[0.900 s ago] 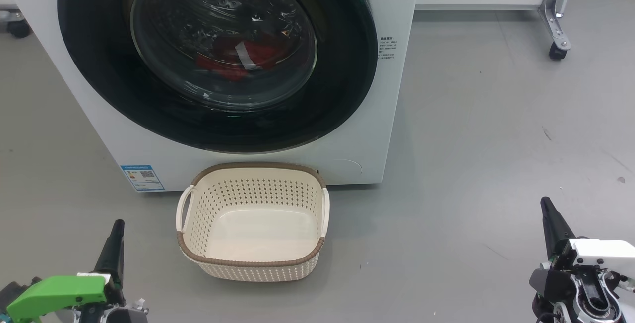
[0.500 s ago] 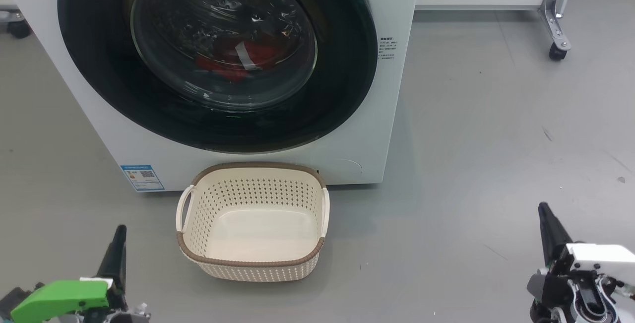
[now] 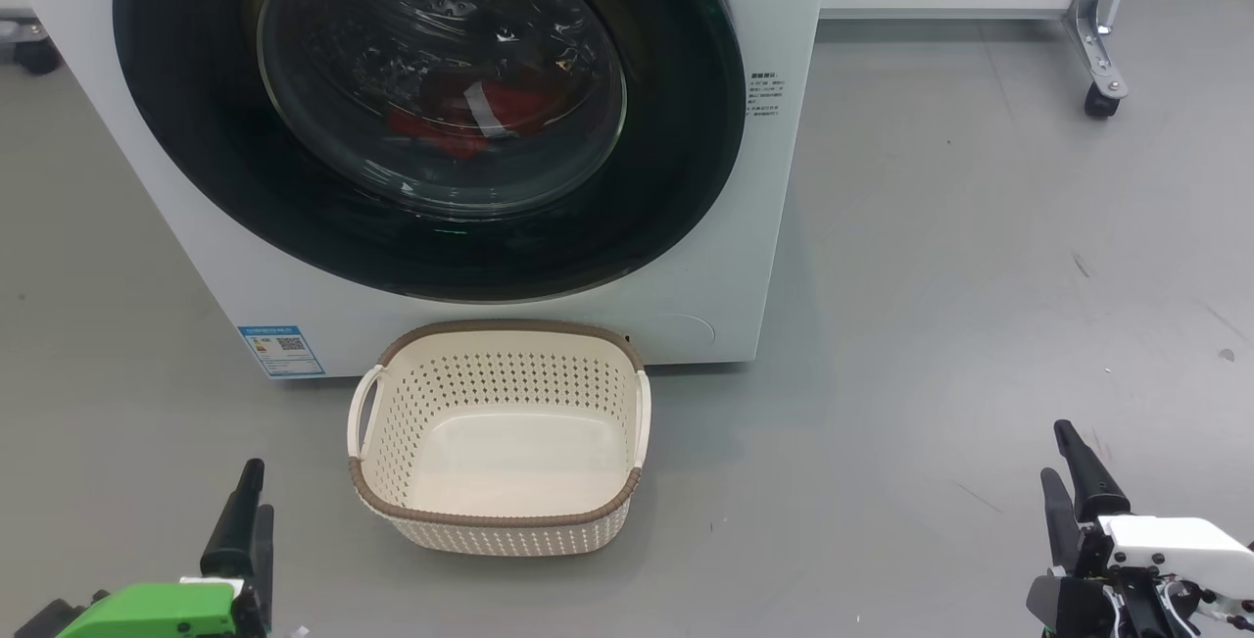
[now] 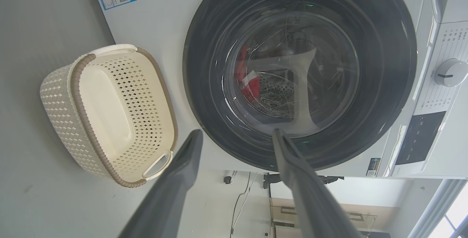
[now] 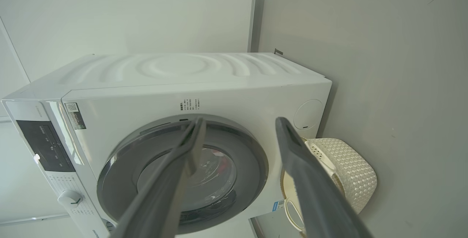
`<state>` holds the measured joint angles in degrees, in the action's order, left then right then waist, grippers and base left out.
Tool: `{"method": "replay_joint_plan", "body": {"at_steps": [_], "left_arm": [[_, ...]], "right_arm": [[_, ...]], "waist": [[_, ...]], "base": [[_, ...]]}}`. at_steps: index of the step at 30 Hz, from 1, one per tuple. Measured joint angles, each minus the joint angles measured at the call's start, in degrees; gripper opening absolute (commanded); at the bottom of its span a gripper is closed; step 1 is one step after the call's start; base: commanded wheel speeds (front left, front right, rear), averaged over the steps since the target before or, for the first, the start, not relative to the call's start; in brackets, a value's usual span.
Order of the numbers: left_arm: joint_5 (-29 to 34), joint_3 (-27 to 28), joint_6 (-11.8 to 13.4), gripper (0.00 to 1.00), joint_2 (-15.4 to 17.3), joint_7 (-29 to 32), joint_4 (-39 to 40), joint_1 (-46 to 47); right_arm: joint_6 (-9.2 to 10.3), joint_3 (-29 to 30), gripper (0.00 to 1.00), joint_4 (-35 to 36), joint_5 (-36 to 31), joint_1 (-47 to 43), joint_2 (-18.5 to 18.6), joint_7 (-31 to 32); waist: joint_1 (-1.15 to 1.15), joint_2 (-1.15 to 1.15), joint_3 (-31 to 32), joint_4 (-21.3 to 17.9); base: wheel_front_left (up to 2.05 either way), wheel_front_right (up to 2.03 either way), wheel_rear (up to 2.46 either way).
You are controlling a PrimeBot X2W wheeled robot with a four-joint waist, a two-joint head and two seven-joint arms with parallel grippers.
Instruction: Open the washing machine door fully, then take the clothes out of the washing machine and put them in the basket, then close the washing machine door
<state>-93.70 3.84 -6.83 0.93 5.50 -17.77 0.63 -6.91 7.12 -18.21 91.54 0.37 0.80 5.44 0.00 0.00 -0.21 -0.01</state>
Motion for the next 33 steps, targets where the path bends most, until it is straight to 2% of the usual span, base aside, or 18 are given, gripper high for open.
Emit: {"method": "replay_joint_plan", "body": {"at_steps": [8,18,26,33], "left_arm": [[0.4,-0.5,0.0,1.00,0.0,-1.1,0.9,0.0],[5.4,-1.9,0.0,1.00,0.7,-3.3,2.0,0.2],[11.6,-3.4,0.0,1.00,2.4,-5.0,2.6,0.3],[18.8,-5.2,0.5,1.00,3.8,-6.4,3.4,0.5]], "right_arm": [[0.00,-0.4,1.00,0.4,-1.5,0.0,0.0,-1.2],[-0.01,-2.0,1.00,0.9,-6.3,0.1,1.3,-3.1],[0.09,-3.9,1.00,1.2,-13.0,0.3,3.2,-4.8],[1.53,-6.4,1.00,1.5,-20.8,0.5,5.1,-6.2]], "waist": [[0.00,0.00,-0.1,0.0],[0.00,0.00,-0.2,0.0],[0.00,0.00,-0.4,0.0],[0.00,0.00,-0.5,0.0]], "base": [[0.00,0.00,0.00],[0.00,0.00,0.00],[0.00,0.00,0.00],[0.00,0.00,0.00]]}}
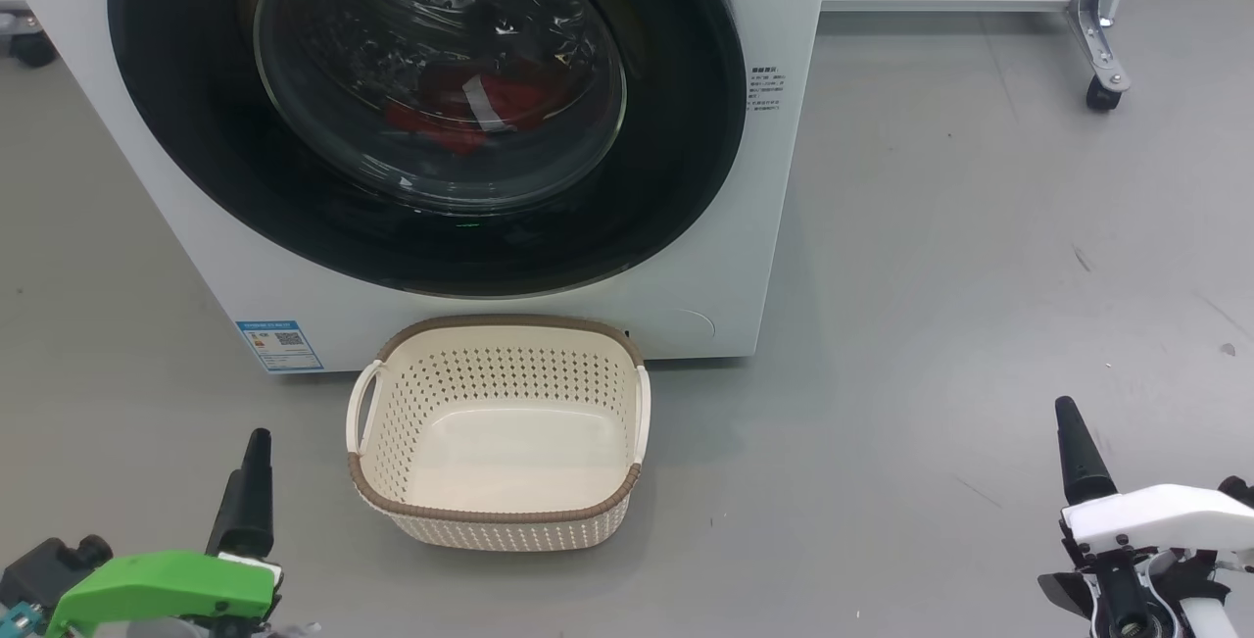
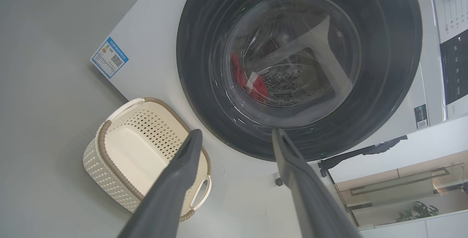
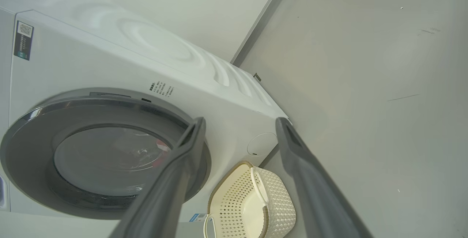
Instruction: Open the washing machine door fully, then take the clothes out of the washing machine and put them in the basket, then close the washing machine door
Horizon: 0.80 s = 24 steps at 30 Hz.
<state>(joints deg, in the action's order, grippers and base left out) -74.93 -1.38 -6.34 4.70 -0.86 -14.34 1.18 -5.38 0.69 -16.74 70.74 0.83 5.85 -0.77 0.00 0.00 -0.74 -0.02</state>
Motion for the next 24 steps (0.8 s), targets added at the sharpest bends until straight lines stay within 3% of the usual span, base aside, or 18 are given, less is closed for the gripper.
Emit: {"method": "replay_joint_plan", "body": {"at_steps": [24], "left_arm": [[21.8,-6.3,3.9,1.00,2.0,-4.1,1.8,0.4]], "right_arm": [[4.11,-8.5,1.00,0.2,-20.9,1.1,2.5,-4.1]], "waist": [[0.00,0.00,0.1,-0.2]], "base": [[0.00,0.00,0.00]]}}
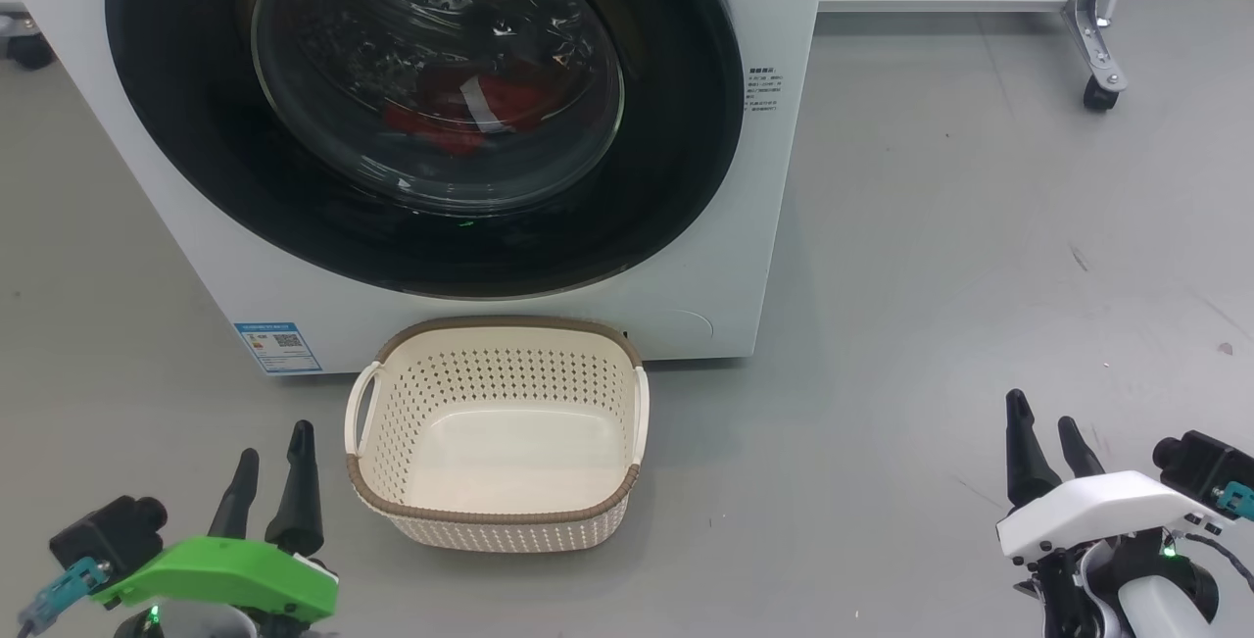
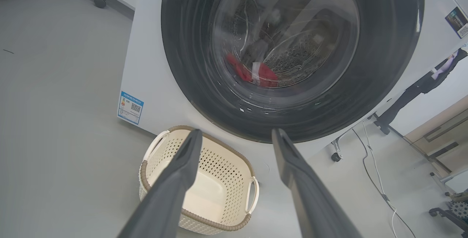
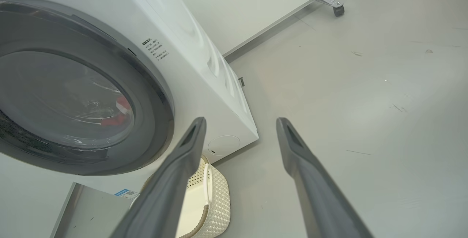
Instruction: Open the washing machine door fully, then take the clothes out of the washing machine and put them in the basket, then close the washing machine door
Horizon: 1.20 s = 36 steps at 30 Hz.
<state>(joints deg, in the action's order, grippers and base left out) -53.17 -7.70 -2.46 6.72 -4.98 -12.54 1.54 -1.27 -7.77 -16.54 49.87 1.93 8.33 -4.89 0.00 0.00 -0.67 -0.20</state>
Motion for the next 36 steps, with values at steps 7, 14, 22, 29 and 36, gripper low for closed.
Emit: {"method": "replay_joint_plan", "body": {"at_steps": [7,14,22,29,36], "left_arm": [[5.1,-1.6,0.9,1.00,0.2,-1.2,0.2,0.0],[9.6,-2.8,1.6,1.00,0.2,-2.3,0.4,0.0],[14.9,-4.1,2.2,1.00,0.2,-3.8,0.9,0.0],[19.1,-5.5,2.2,1.00,0.2,-4.8,1.1,0.0],[23.1,-6.8,2.3,1.00,0.2,-6.2,0.9,0.0]], "right_arm": [[1.02,-1.5,1.00,0.0,-4.7,0.0,0.2,-1.1],[2.00,-3.0,1.00,0.0,-9.2,0.0,0.3,-2.3],[3.03,-4.9,1.00,-0.1,-14.8,0.1,0.5,-3.6],[3.90,-6.4,1.00,-0.2,-19.2,0.3,0.8,-4.6],[4.50,-7.6,1.00,-0.2,-23.7,0.6,1.2,-6.1]], "waist": [[0.00,0.00,0.0,0.0],[0.00,0.00,0.0,0.0],[0.00,0.00,0.0,0.0],[0.00,0.00,0.0,0.0],[0.00,0.00,0.1,0.0]], "base": [[0.00,0.00,0.00],[0.00,0.00,0.00],[0.00,0.00,0.00],[0.00,0.00,0.00],[0.00,0.00,0.00]]}}
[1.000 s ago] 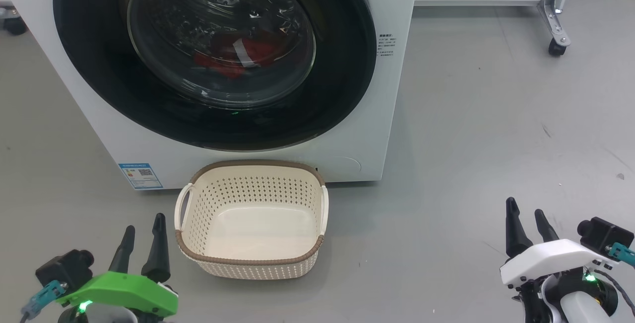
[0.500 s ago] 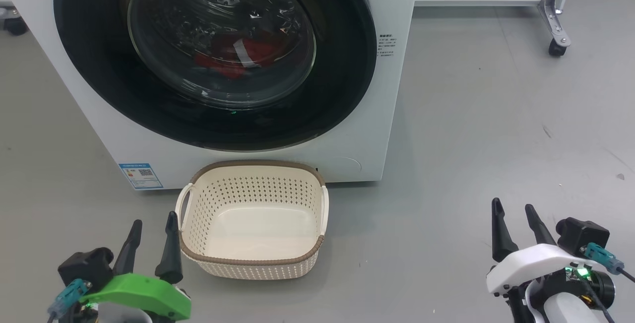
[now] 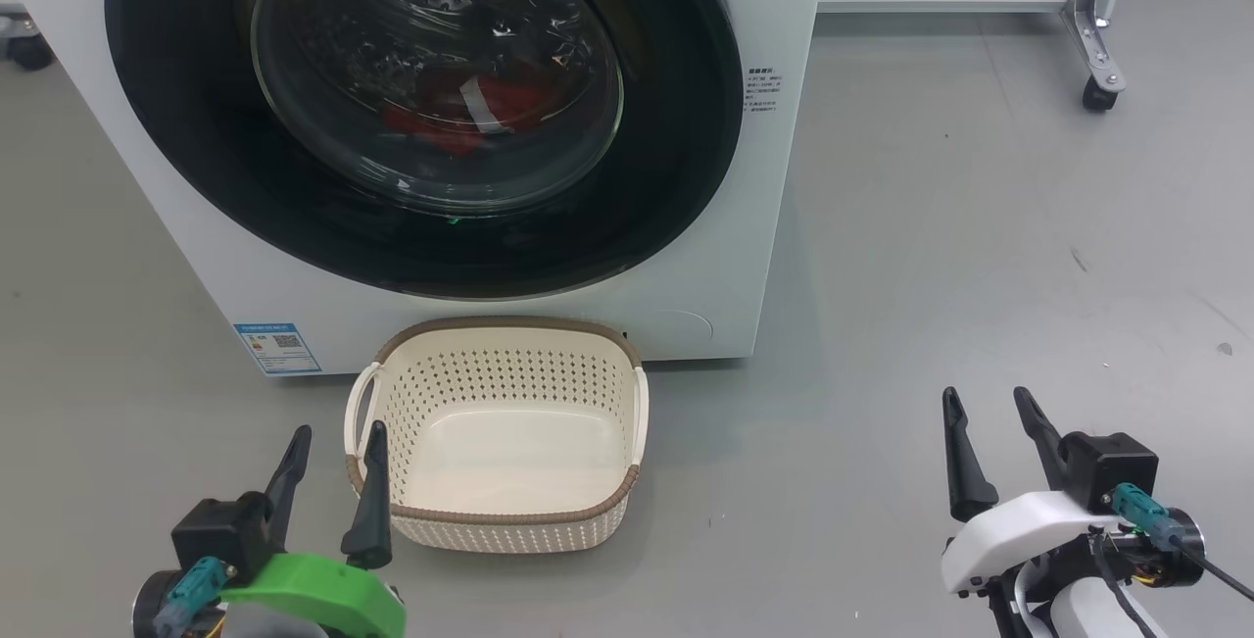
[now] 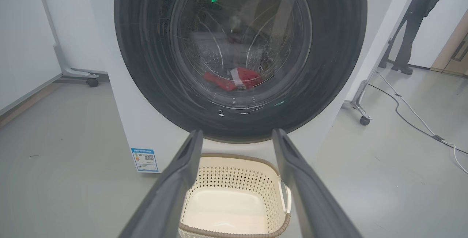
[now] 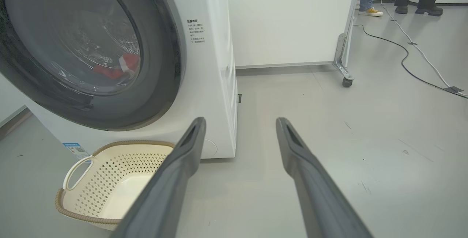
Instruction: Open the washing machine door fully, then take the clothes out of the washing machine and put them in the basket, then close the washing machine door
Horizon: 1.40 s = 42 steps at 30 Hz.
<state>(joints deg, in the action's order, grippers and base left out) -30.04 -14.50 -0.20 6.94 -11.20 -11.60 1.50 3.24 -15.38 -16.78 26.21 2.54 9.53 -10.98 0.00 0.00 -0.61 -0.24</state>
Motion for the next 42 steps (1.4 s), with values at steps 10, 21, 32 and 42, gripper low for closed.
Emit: {"method": "replay_joint_plan", "body": {"at_steps": [10,21,32,42], "left_arm": [[5.4,-1.1,0.7,1.00,0.0,-1.6,-0.6,0.0],[10.3,-1.9,1.5,1.00,0.0,-3.1,-1.0,0.0],[9.8,-0.6,1.9,1.00,-0.6,-3.1,-2.3,0.0],[9.5,-0.3,1.9,1.00,-0.7,-3.1,-2.7,0.0]], "right_arm": [[1.03,-1.3,1.00,0.0,-5.8,0.4,0.1,-1.6],[2.41,-1.8,1.00,0.0,-10.3,0.4,0.0,-3.0],[2.48,0.5,1.00,0.2,-9.4,0.4,-1.2,-3.0],[2.48,0.7,1.00,0.2,-9.4,0.4,-1.4,-3.1]], "waist": [[0.00,0.00,0.0,0.0],[0.00,0.00,-0.1,0.1],[0.00,0.00,-0.2,0.3],[0.00,0.00,-0.4,0.3]], "base": [[0.00,0.00,0.00],[0.00,0.00,0.00],[0.00,0.00,0.00],[0.00,0.00,0.00]]}}
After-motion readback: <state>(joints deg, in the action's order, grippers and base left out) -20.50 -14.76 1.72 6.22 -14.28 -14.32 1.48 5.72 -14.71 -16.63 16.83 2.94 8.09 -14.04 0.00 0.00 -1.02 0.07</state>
